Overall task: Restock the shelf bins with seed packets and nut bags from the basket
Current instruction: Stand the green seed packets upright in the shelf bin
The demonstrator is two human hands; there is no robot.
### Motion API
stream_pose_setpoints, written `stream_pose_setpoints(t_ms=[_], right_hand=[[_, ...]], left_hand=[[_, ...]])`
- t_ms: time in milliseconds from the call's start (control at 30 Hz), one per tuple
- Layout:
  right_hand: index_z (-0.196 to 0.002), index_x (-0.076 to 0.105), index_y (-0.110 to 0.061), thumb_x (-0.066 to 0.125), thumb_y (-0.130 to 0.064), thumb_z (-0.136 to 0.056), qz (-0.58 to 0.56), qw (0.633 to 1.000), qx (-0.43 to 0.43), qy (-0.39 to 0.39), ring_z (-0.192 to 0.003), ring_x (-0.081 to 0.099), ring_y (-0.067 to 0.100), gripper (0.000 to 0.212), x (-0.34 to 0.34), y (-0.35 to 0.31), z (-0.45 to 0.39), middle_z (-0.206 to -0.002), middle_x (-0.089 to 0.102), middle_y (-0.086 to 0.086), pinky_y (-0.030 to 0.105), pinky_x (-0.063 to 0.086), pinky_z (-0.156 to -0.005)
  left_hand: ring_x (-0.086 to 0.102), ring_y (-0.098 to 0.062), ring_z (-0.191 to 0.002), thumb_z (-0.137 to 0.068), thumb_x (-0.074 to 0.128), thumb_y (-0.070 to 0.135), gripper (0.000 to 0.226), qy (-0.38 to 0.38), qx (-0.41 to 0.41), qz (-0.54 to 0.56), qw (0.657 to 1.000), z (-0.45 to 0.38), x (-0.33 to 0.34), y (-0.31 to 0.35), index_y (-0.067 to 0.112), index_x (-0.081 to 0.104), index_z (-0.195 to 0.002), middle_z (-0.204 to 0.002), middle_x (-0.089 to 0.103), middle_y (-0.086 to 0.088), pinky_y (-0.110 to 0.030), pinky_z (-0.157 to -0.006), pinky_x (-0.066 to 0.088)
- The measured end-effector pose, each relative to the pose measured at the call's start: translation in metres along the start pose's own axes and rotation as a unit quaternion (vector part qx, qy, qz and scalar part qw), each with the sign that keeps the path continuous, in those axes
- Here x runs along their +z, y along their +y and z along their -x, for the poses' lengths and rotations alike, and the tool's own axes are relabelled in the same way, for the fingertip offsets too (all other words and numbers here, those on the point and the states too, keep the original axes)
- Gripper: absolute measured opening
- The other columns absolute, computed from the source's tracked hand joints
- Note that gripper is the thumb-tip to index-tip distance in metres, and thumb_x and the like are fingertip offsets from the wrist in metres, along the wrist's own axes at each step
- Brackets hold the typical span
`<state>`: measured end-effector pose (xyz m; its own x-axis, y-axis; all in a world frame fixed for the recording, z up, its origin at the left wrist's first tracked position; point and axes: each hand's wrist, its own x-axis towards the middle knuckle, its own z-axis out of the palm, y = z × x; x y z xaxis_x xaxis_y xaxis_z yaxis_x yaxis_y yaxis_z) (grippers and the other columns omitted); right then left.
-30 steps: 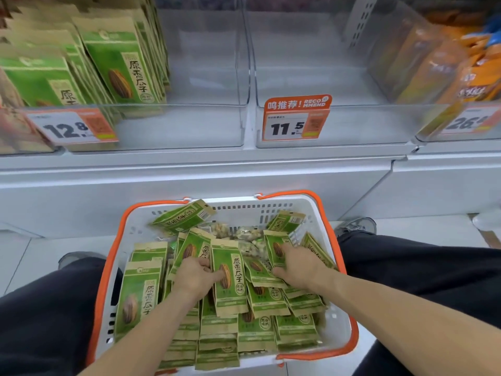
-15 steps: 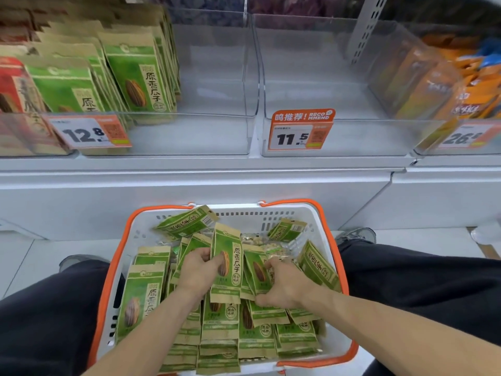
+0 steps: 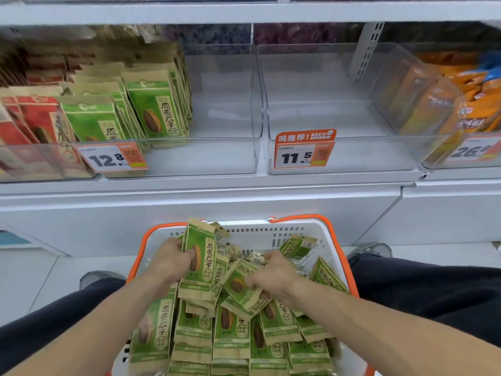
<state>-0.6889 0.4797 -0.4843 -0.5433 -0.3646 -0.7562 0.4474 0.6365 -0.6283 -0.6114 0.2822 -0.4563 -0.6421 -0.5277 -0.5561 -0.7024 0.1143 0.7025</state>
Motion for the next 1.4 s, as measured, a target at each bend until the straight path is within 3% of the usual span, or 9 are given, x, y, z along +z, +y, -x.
stream_pose_setpoints(t_ms=[233, 433, 600, 767, 933, 1033, 1167, 1300, 1400], right_hand=[[-0.123, 0.055, -0.001, 0.068, -0.003, -0.091, 0.040, 0.999, 0.029, -0.020, -0.084, 0.075, 0.023, 0.035, 0.010, -0.005, 0.002, -0.103, 0.068, 0.015, 0.035, 0.062, -0.079], [-0.111, 0.067, -0.001, 0.069, -0.017, -0.091, 0.163, 0.986, 0.014, 0.023, -0.089, 0.074, 0.023, 0.026, 0.028, 0.013, -0.028, -0.103, 0.072, 0.012, 0.036, 0.062, -0.081], [-0.100, 0.059, -0.013, 0.062, -0.016, -0.094, 0.222, 0.971, -0.036, 0.078, -0.078, 0.066, 0.013, 0.007, 0.026, 0.000, -0.047, -0.094, 0.067, 0.001, 0.022, 0.055, -0.063], [-0.102, 0.063, -0.010, 0.063, -0.026, -0.097, 0.192, 0.981, 0.014, 0.034, -0.062, 0.063, 0.017, 0.017, 0.033, -0.014, -0.070, -0.098, 0.074, 0.010, 0.033, 0.061, -0.066], [-0.109, 0.062, -0.004, 0.057, -0.006, -0.098, 0.084, 0.992, 0.062, -0.075, -0.060, 0.058, 0.015, 0.011, 0.038, -0.026, -0.068, -0.097, 0.073, 0.014, 0.022, 0.048, -0.053], [-0.112, 0.059, -0.003, 0.059, -0.001, -0.095, 0.081, 0.984, 0.070, -0.139, -0.067, 0.064, 0.017, 0.017, 0.019, -0.030, -0.057, -0.105, 0.074, 0.019, 0.021, 0.050, -0.055], [-0.118, 0.052, -0.004, 0.063, -0.001, -0.093, 0.077, 0.987, 0.009, -0.144, -0.067, 0.061, 0.017, 0.028, -0.010, -0.032, -0.038, -0.104, 0.074, 0.020, 0.025, 0.048, -0.058], [-0.121, 0.048, -0.004, 0.066, 0.000, -0.092, 0.118, 0.974, -0.091, -0.170, -0.072, 0.061, 0.024, 0.033, -0.024, -0.049, -0.013, -0.062, 0.068, -0.005, 0.036, 0.048, -0.073], [-0.117, 0.054, -0.007, 0.073, -0.004, -0.088, 0.159, 0.968, -0.166, -0.105, -0.056, 0.066, 0.012, 0.035, -0.030, -0.068, 0.007, -0.080, 0.069, 0.000, 0.033, 0.059, -0.065]], left_hand=[[0.072, -0.033, -0.086, -0.092, 0.057, -0.002, 0.016, -0.049, -0.066, 0.022, 0.996, -0.003, 0.010, -0.022, 0.006, 0.070, -0.093, -0.087, 0.075, -0.013, -0.049, -0.079, 0.060], [0.072, -0.031, -0.085, -0.088, 0.066, 0.006, 0.007, -0.033, -0.099, 0.057, 0.993, 0.000, 0.027, -0.053, 0.007, 0.072, -0.086, -0.086, 0.076, -0.011, -0.049, -0.081, 0.059], [0.063, -0.025, -0.073, -0.094, 0.057, 0.001, 0.020, 0.022, -0.112, 0.083, 0.990, 0.003, 0.021, -0.057, 0.007, 0.065, -0.077, -0.083, 0.070, -0.012, -0.029, -0.058, 0.050], [0.069, -0.035, -0.089, -0.094, 0.060, 0.005, 0.019, 0.036, -0.112, 0.120, 0.986, 0.001, 0.013, -0.062, 0.011, 0.067, -0.077, -0.089, 0.073, -0.015, -0.053, -0.083, 0.057], [0.066, -0.022, -0.077, -0.093, 0.063, 0.011, 0.011, 0.073, -0.070, 0.109, 0.989, -0.003, 0.009, -0.067, 0.008, 0.070, -0.085, -0.082, 0.072, -0.006, -0.027, -0.061, 0.048], [0.064, -0.014, -0.079, -0.094, 0.061, 0.020, 0.011, 0.113, -0.030, 0.036, 0.992, -0.006, 0.011, -0.070, 0.011, 0.063, -0.101, -0.090, 0.071, -0.003, -0.025, -0.060, 0.046], [0.066, -0.016, -0.080, -0.093, 0.063, 0.018, 0.019, 0.127, -0.017, 0.038, 0.991, -0.006, 0.018, -0.063, 0.008, 0.060, -0.108, -0.090, 0.070, -0.003, -0.030, -0.064, 0.050], [0.070, -0.022, -0.087, -0.093, 0.064, 0.015, 0.013, 0.056, 0.003, 0.153, 0.987, 0.006, 0.023, -0.032, 0.012, 0.064, -0.106, -0.096, 0.074, -0.009, -0.037, -0.074, 0.055], [0.070, -0.023, -0.092, -0.097, 0.058, 0.013, 0.014, 0.049, 0.073, 0.191, 0.978, 0.023, 0.020, 0.004, 0.016, 0.060, -0.111, -0.103, 0.073, -0.009, -0.042, -0.081, 0.056]])
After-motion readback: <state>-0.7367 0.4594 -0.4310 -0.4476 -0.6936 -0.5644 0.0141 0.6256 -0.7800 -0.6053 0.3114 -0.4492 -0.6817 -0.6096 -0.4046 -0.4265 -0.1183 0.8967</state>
